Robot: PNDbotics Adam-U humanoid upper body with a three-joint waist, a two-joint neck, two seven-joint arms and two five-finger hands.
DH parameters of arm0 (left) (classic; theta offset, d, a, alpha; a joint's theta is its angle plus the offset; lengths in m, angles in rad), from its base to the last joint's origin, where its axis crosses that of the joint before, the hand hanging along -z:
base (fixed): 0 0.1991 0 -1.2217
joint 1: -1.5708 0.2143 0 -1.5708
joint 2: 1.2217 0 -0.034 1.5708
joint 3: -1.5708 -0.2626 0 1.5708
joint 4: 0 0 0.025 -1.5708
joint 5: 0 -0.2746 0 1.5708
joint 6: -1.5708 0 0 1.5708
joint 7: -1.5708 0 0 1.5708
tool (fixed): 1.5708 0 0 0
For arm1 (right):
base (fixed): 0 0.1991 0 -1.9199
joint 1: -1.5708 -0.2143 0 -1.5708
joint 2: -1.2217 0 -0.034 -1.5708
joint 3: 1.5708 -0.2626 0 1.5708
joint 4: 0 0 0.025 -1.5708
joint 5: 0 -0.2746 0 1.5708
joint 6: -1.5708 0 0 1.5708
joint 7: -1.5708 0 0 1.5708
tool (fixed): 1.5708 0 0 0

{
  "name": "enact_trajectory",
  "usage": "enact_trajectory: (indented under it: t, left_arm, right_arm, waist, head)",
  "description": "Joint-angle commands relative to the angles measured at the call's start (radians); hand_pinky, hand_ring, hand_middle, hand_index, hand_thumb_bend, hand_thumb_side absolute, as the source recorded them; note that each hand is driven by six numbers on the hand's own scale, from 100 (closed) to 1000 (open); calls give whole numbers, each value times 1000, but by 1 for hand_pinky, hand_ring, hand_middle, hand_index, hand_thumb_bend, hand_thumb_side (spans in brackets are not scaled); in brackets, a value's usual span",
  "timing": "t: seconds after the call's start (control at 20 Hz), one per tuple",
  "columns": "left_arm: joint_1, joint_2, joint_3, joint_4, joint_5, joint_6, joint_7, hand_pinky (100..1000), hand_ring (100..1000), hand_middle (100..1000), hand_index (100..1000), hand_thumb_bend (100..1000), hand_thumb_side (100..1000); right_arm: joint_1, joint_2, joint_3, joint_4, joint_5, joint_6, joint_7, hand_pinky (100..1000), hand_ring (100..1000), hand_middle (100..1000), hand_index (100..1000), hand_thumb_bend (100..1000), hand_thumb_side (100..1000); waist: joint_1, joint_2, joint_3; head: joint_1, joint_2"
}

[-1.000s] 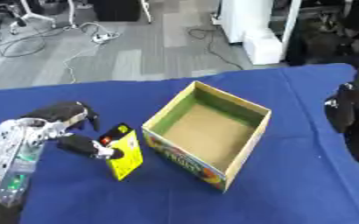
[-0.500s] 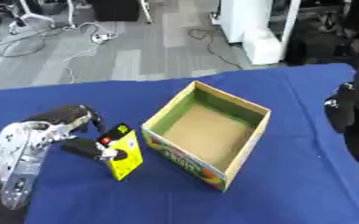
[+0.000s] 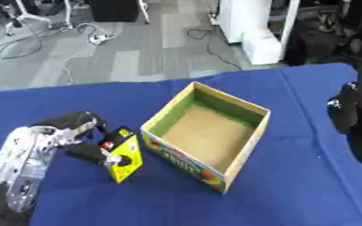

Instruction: Pick up objects on the table and place them in the box.

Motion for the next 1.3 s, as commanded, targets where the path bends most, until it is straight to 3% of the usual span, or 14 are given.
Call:
enact_trajectory:
  t: [0.05,0.35,0.45,0.6,0.65,0.7,0.85,1.0,1.05,1.1,1.3]
  left_arm:
    - [-18,3,5,6,-9,0,0,667,708,755,759,664,732]
    - [-23,5,21,53,-51,12,0,693,719,760,746,693,661]
    - [-25,6,28,74,-70,14,0,678,683,730,730,685,626]
    - [-27,4,37,92,-89,12,0,534,527,624,655,597,538]
    - [-28,4,39,95,-92,11,0,549,541,636,668,613,545]
    - [-28,3,41,95,-94,10,0,464,498,598,633,566,517]
    - [-28,3,45,92,-98,9,0,337,439,533,578,467,513]
    - [-28,2,48,87,-97,6,0,233,362,454,496,240,609]
    - [-27,1,49,85,-95,4,0,236,364,456,498,254,599]
    - [-26,1,50,83,-94,3,2,196,328,418,466,138,649]
    - [-23,-2,53,87,-89,-7,19,169,298,386,442,131,626]
  right_arm:
    - [-13,-30,-9,-13,-2,3,3,135,300,386,491,100,1000]
    - [-13,-28,-9,-13,-1,4,3,135,300,386,491,100,1000]
    - [-13,-29,-10,-13,-1,4,2,135,300,386,491,100,1000]
    - [-13,-29,-10,-13,-3,3,1,135,300,386,491,100,1000]
    - [-13,-29,-10,-13,-3,3,1,135,300,386,491,100,1000]
    - [-13,-29,-11,-13,-4,3,1,135,300,386,491,100,1000]
    - [-13,-29,-11,-13,-3,3,1,135,300,386,491,100,1000]
    - [-12,-29,-11,-13,-3,2,2,135,300,386,491,100,1000]
    - [-12,-29,-10,-13,-2,1,3,135,300,386,491,100,1000]
    - [-11,-29,-10,-13,-1,1,3,135,300,386,491,100,1000]
    - [-11,-28,-10,-13,0,1,3,135,300,386,491,100,1000]
  waist:
    - [-3,-5,-2]
    - [-3,-4,-2]
    - [-3,-4,-2]
    - [-3,-4,-1]
    - [-3,-5,-1]
    - [-4,-5,-1]
    - [-4,-5,0]
    - [-4,-4,0]
    - [-4,-4,0]
    - [-4,-3,0]
    - [-4,-2,0]
  head:
    - [-2,-11]
    - [0,-12]
    - [0,-12]
    - [0,-11]
    - [0,-11]
    - [0,-11]
    - [-1,-10]
    - [-1,-10]
    - [-1,-9]
    - [-1,-9]
    - [-1,-7]
